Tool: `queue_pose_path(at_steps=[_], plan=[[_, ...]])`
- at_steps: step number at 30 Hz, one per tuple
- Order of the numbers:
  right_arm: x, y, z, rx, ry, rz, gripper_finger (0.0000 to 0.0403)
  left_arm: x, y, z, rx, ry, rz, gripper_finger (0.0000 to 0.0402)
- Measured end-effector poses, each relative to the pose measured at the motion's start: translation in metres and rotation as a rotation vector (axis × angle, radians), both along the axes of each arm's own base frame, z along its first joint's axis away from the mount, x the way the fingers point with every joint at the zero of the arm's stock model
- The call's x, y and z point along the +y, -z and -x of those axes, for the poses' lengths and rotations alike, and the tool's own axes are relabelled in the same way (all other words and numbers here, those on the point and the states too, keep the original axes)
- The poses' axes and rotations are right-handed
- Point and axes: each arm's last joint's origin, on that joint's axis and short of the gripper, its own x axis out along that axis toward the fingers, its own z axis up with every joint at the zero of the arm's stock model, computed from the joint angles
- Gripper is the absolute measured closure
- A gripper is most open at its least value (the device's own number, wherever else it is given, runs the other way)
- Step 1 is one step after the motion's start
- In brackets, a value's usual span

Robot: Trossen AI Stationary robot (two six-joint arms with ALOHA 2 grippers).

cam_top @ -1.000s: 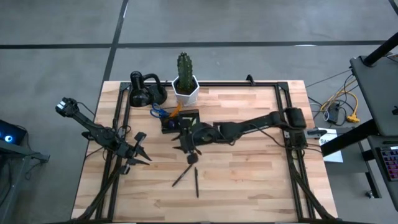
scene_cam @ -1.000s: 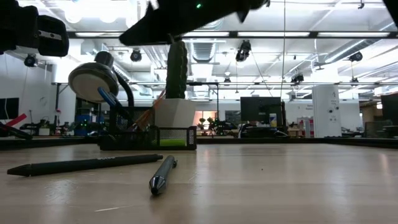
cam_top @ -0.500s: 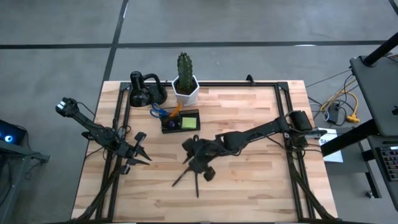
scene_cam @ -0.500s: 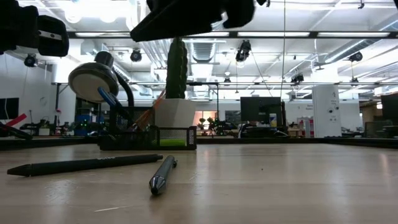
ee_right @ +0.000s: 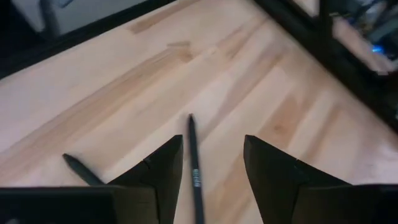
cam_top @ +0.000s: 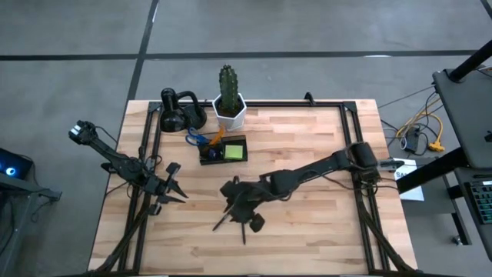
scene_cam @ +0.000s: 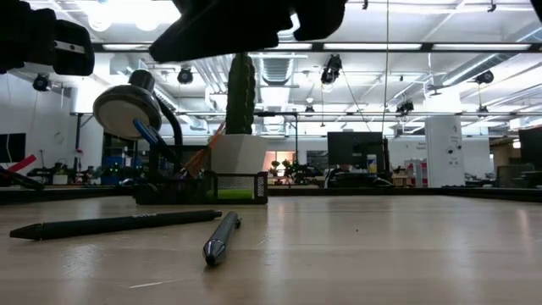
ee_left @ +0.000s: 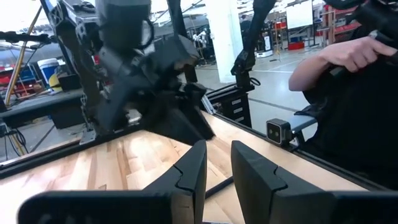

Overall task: Pick and place office supplies into organizer
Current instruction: Put the right black pen into the black desk organizer

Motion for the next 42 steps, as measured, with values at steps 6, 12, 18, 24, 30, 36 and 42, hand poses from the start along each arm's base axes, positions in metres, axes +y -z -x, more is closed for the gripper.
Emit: queue_pose_path(at_steps=[6,12,18,24,30,36,42], plan=[[0.008,0.002,-0.018,0.101,-0.018,0.022,0.0245,0.000,0.001,0.000,0.007,0.000,-0.004,0.0343],[0.009,0.025,-0.032,0.188,-0.026,0.065,0.0245,0.000,0.001,0.000,0.009,0.000,-0.005,0.0343],[-0.002,0.035,-0.042,0.280,0.001,0.081,0.0246,0.000,0.001,0.000,0.009,0.000,-0.002,0.0343],[-0.018,0.033,-0.047,0.285,0.037,0.068,0.0246,0.000,0.001,0.000,0.010,0.000,-0.003,0.0343],[-0.029,0.052,-0.046,0.324,0.060,0.076,0.0246,0.000,0.001,0.000,0.009,0.001,-0.003,0.0343],[-0.028,0.063,-0.043,0.326,0.060,0.075,0.0246,0.000,0.001,0.000,0.010,0.001,-0.003,0.0343],[-0.027,0.072,-0.042,0.299,0.058,0.069,0.0246,0.000,0.001,0.000,0.009,0.001,-0.003,0.0343]])
